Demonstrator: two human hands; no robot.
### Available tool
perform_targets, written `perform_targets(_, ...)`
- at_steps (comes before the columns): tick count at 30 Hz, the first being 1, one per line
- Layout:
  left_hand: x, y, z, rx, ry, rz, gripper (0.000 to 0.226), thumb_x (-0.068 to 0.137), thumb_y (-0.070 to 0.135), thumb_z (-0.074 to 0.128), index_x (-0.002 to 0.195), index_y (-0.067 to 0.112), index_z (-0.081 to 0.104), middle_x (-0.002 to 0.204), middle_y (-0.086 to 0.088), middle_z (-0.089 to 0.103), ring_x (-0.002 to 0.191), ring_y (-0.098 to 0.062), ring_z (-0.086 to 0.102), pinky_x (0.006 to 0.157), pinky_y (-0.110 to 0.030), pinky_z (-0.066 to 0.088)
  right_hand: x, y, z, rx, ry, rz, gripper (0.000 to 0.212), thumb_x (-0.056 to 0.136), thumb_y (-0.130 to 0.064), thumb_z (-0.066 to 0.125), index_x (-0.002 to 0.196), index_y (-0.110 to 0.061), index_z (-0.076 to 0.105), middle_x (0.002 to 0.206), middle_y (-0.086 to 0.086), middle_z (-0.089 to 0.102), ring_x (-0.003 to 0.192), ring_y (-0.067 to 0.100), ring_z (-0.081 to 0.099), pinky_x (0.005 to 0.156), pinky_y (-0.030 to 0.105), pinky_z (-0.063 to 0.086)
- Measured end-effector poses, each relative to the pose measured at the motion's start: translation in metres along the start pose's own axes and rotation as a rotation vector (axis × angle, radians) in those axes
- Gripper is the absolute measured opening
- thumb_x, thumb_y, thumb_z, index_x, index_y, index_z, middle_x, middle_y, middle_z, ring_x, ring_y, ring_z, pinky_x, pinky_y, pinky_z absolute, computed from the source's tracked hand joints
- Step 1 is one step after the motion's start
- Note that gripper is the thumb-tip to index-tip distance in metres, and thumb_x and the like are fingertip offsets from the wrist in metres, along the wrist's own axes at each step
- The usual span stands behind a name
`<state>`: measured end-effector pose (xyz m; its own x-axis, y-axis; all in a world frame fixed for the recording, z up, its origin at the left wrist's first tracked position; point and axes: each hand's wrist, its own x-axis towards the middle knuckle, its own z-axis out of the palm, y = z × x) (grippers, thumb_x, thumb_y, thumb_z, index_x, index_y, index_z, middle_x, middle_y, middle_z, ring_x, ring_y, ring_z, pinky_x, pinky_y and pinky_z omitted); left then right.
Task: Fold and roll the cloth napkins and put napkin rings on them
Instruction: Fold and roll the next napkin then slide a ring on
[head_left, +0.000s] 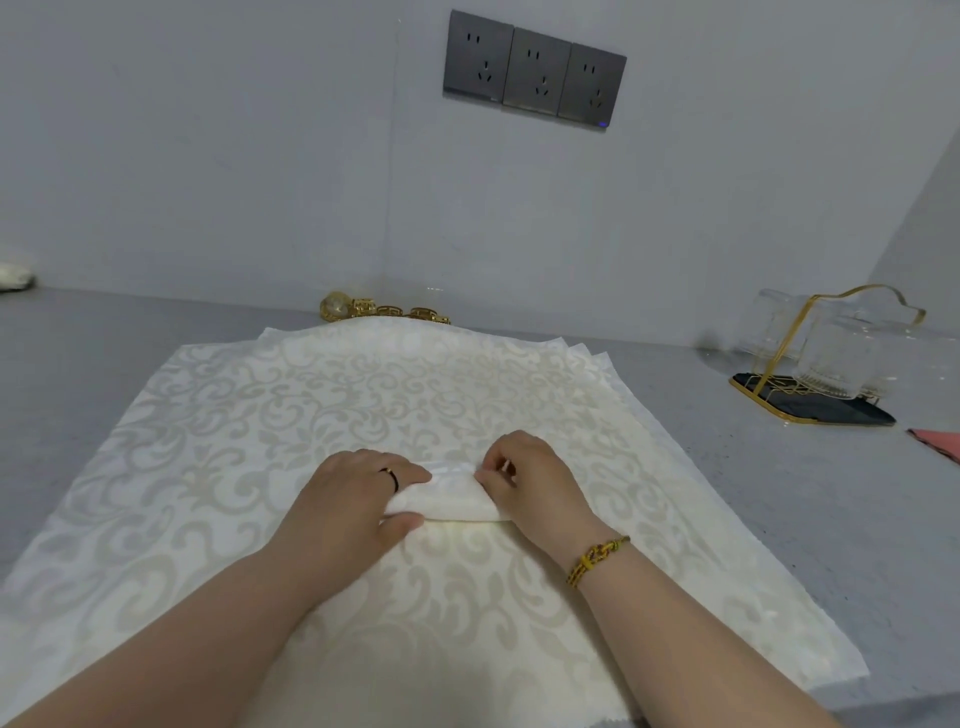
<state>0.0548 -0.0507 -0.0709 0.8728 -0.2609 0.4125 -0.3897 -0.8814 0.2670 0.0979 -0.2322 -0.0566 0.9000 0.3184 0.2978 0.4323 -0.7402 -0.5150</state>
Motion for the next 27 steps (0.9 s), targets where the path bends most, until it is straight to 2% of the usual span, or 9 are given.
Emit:
perform_targets(3,0.003,-0.005,0.005,0.001,0.024,-0.011,0.037,0.092,0.039,0.047,0.129,0.036,0.046,0.129,0.022,0.047,0.122,-0.004,0.038,0.093,-0.01,0.013,-0.011,0.003,-0.009,-0.038,-0.074,-0.102,0.02,0.089,-0.026,0.056,0.099,-0.01,0.064,0.097,-0.005,0.057,0.097,0.011,0.046,0.075,0.006,0.031)
perform_targets(7,-0.004,0.001,-0.004,-0.104,-0.008,-0.077,0.037,0.091,0.039,0.048,0.128,0.039,0.042,0.09,0.034,0.038,0.106,-0.005,0.033,0.086,-0.015,0.02,-0.03,0.009,-0.024,-0.104,-0.206,-0.17,0.038,0.084,-0.03,0.063,0.121,-0.02,0.058,0.122,-0.011,0.055,0.109,0.005,0.041,0.082,-0.003,0.024)
perform_targets(11,-0.009,0.007,-0.008,-0.213,-0.034,-0.137,0.033,0.09,0.048,0.043,0.122,0.04,0.046,0.093,0.023,0.05,0.105,-0.007,0.036,0.087,-0.02,0.028,-0.033,0.004,-0.03,-0.026,-0.266,-0.089,0.027,0.089,-0.032,0.056,0.112,-0.021,0.063,0.104,-0.015,0.055,0.104,0.003,0.04,0.085,0.006,0.03)
perform_targets(13,-0.007,0.006,-0.01,-0.14,-0.003,-0.123,0.054,0.077,0.067,0.027,0.119,0.04,0.049,0.099,0.013,0.06,0.109,-0.011,0.043,0.087,-0.019,0.028,-0.027,0.001,-0.029,0.002,-0.286,-0.056,0.023,0.091,-0.031,0.052,0.104,-0.017,0.065,0.101,-0.011,0.052,0.105,0.006,0.038,0.089,0.015,0.03)
perform_targets(15,-0.005,0.003,-0.009,0.024,0.054,-0.053,0.074,0.065,0.069,0.012,0.118,0.038,0.054,0.105,0.014,0.063,0.109,-0.01,0.05,0.089,-0.016,0.023,-0.019,0.0,-0.028,0.019,-0.309,-0.011,0.026,0.093,-0.029,0.048,0.092,-0.007,0.062,0.098,-0.001,0.051,0.1,0.011,0.039,0.084,0.017,0.03)
perform_targets(17,0.001,0.004,-0.007,0.221,-0.027,0.047,0.063,0.069,0.062,0.027,0.108,0.032,0.065,0.097,0.018,0.066,0.096,-0.005,0.061,0.094,-0.02,0.025,-0.01,0.0,-0.028,0.111,-0.365,0.069,0.039,0.094,-0.028,0.046,0.088,0.009,0.057,0.086,0.01,0.048,0.081,0.016,0.043,0.066,0.016,0.032)
perform_targets(20,0.012,0.011,-0.003,0.276,-0.052,0.182,0.055,0.06,0.056,0.05,0.103,0.028,0.069,0.088,0.018,0.068,0.083,-0.002,0.066,0.096,-0.024,0.03,0.0,0.001,-0.029,0.288,-0.425,0.211,0.033,0.093,-0.031,0.049,0.073,-0.006,0.054,0.067,-0.002,0.047,0.059,0.008,0.041,0.055,0.014,0.033)
perform_targets(24,0.029,0.014,0.011,0.133,-0.114,0.201,0.049,0.089,0.046,0.044,0.136,0.033,0.04,0.128,0.018,0.051,0.116,-0.006,0.049,0.1,-0.014,0.024,0.015,0.005,-0.016,0.314,-0.358,0.22,0.019,0.094,-0.024,0.049,0.076,-0.018,0.053,0.072,-0.007,0.053,0.062,0.005,0.047,0.059,0.012,0.038)
perform_targets(27,0.036,0.008,0.017,0.024,-0.108,0.114,0.046,0.092,0.043,0.045,0.137,0.038,0.037,0.136,0.02,0.044,0.122,-0.003,0.042,0.099,-0.014,0.025,0.022,0.011,-0.004,0.242,-0.227,0.196,0.022,0.091,-0.022,0.052,0.073,-0.028,0.042,0.084,-0.007,0.048,0.069,0.008,0.045,0.066,0.019,0.038)
